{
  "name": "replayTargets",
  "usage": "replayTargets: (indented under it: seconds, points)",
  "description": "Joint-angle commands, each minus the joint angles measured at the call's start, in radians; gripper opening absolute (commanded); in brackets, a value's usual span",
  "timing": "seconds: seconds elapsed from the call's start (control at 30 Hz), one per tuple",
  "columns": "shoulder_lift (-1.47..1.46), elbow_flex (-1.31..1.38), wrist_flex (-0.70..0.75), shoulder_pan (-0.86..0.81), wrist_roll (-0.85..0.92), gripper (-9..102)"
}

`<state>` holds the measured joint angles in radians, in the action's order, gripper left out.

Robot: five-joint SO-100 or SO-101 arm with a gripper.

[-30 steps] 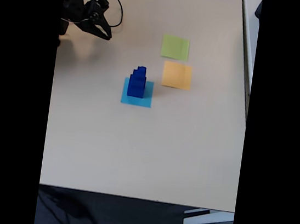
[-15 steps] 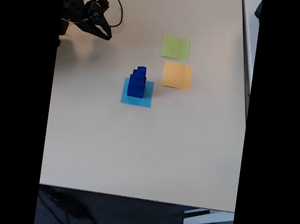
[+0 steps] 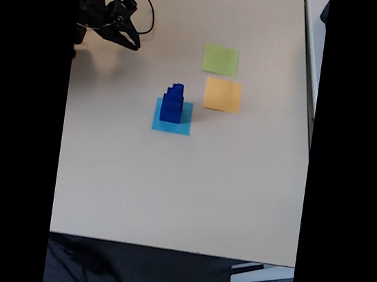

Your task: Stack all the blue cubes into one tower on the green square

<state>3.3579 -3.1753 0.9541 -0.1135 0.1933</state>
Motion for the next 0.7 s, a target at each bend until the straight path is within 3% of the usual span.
replayTargets:
  seconds: [0.0, 0.3, 0.47, 0.67]
  points:
    - [0.025, -0.006, -0.106, -0.003, -0.198, 0]
    - [0.023, -0.003, -0.383, -0.029, -0.862, 0]
    - [0.023, 0.038, -0.422, -0.041, -1.12, 0]
    - [0.023, 0.078, -0.457, -0.11, -1.241, 0]
